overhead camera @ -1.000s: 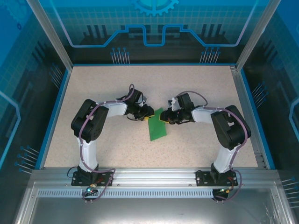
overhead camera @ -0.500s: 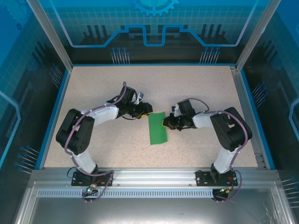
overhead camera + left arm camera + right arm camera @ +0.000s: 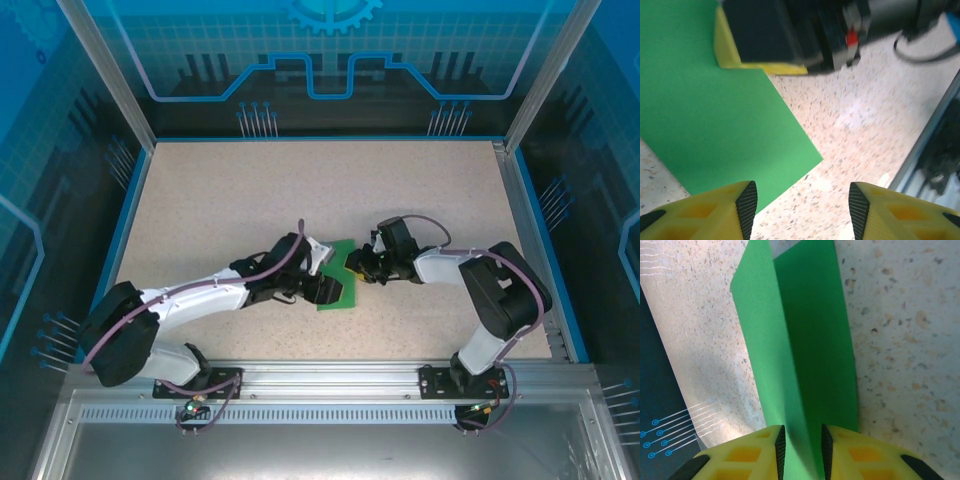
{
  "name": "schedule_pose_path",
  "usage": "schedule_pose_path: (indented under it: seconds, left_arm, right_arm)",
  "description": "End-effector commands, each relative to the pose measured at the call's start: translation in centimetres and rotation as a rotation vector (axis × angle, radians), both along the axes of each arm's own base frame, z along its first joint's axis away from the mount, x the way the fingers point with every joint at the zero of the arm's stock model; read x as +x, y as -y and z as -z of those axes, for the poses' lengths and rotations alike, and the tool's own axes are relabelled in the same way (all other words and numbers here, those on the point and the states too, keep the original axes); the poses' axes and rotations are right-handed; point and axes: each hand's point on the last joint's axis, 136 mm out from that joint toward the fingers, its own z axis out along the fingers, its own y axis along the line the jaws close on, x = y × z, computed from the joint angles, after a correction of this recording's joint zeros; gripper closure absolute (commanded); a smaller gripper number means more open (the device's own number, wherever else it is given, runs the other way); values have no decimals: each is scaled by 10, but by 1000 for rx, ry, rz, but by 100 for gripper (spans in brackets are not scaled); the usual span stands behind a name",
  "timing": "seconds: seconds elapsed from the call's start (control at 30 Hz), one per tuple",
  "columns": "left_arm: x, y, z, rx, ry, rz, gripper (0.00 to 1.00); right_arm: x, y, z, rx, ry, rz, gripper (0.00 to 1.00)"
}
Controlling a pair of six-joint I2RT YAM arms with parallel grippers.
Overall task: Fold a paper plane with a square sheet of paper (pick it up from the middle)
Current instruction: Third fold the triangle at the center of the table.
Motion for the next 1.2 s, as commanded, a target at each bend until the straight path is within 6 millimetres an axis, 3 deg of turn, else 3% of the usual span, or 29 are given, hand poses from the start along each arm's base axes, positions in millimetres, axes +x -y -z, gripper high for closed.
schedule_pose_path:
  seconds: [0.0,0.23,0.37,0.77,0.87,1.03,1.17]
  left_arm:
    - [1,-16,19,160,141,36,45]
    - [-9,5,18,355,346,98,41]
    - [-13,10,23,439,419,131,35]
    - [-13,26,45,580,500,192,31]
    - [-13,32,46,589,512,200,22]
    - [-6,32,54,633,522,180,27]
    - [-1,31,52,642,530,145,41]
  right_arm:
    - [-6,-4,-8,-3,-2,-43,73]
    - [1,-16,-15,79,-6,-90,81]
    - [2,-14,-18,69,-9,-92,79]
    - [3,-11,-19,75,-10,-93,77]
    - [3,-12,-16,74,-18,-94,77]
    - [2,-10,-14,65,-23,-93,77]
    - [1,-9,-12,59,-26,-96,77]
